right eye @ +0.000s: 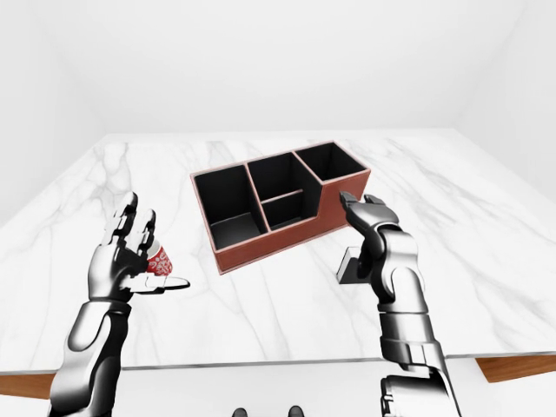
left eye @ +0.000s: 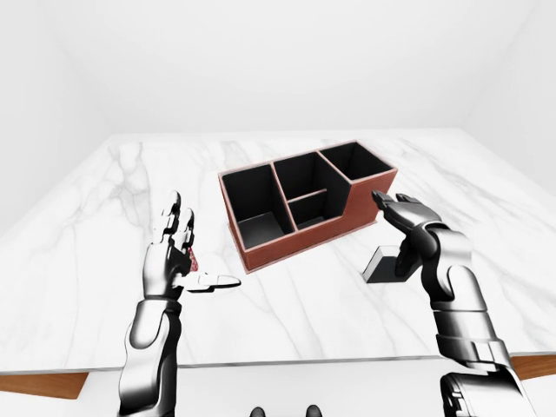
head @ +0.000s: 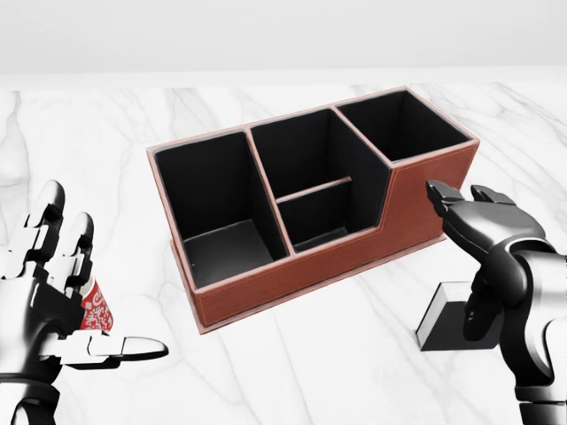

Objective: Pick up the book and place it in the left compartment of the caddy.

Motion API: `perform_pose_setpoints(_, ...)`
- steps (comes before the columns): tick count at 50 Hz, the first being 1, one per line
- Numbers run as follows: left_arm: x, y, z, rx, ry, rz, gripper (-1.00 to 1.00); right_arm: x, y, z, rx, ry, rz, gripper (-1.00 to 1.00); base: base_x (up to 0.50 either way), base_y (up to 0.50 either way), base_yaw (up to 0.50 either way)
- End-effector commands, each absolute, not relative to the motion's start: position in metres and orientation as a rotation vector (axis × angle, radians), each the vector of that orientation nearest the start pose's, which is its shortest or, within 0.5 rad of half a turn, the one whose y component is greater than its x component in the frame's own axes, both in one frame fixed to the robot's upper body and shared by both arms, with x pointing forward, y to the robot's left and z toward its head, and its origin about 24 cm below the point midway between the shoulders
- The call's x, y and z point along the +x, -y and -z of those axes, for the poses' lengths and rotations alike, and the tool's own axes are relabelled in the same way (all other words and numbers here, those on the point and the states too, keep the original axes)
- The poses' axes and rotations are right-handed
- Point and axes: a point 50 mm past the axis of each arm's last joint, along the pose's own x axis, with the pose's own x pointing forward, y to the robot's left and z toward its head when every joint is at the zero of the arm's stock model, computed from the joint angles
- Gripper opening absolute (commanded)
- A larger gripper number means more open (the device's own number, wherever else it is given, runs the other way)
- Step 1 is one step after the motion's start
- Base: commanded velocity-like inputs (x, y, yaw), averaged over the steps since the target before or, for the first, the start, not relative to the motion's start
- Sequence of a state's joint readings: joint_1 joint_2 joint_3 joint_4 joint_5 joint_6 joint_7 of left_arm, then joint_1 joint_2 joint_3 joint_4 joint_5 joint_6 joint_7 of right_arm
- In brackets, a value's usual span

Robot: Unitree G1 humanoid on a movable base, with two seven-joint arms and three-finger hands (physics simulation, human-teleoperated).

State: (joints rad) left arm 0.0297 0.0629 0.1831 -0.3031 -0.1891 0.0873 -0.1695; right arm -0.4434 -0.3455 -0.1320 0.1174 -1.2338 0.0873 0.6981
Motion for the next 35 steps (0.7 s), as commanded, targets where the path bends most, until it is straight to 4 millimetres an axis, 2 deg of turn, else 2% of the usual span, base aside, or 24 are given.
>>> perform_pose_setpoints(1, 0.242, -0.194, -0.101, -0.084, 0.214, 0.019, 1.00, 0.320, 0.234, -0.097, -1.425, -0.461, -0.254, 1.00, 0.00, 0.00, 0.00)
perform_pose_setpoints(22, 0.242, -0.191, -0.097, -0.079, 0.198, 0.026, 1.00, 0.321, 0.257, -0.063, -1.319, -0.634, -0.339, 1.00, 0.00, 0.00, 0.00)
perform_pose_setpoints(26, 0.242, -0.190, -0.096, -0.078, 0.191, 0.030, 1.00, 0.331, 0.271, -0.061, -1.498, -0.580, -0.166, 1.00, 0.00, 0.00, 0.00)
perform_pose_setpoints(31, 0.241, -0.190, -0.097, -0.078, 0.194, 0.031, 1.00, 0.338, 0.271, -0.062, -1.578, -0.541, -0.102, 1.00, 0.00, 0.00, 0.00)
perform_pose_setpoints(32, 0.241, -0.190, -0.097, -0.078, 0.195, 0.031, 1.00, 0.339, 0.271, -0.062, -1.577, -0.536, -0.099, 0.15, 0.00, 0.00, 0.00)
perform_pose_setpoints(33, 0.241, -0.191, -0.097, -0.077, 0.196, 0.031, 1.00, 0.339, 0.270, -0.061, -1.582, -0.544, -0.109, -1.00, 0.00, 0.00, 0.00)
perform_pose_setpoints(35, 0.240, -0.190, -0.097, -0.076, 0.198, 0.032, 1.00, 0.338, 0.268, -0.058, -1.574, -0.553, -0.124, -1.00, 0.00, 0.00, 0.00)
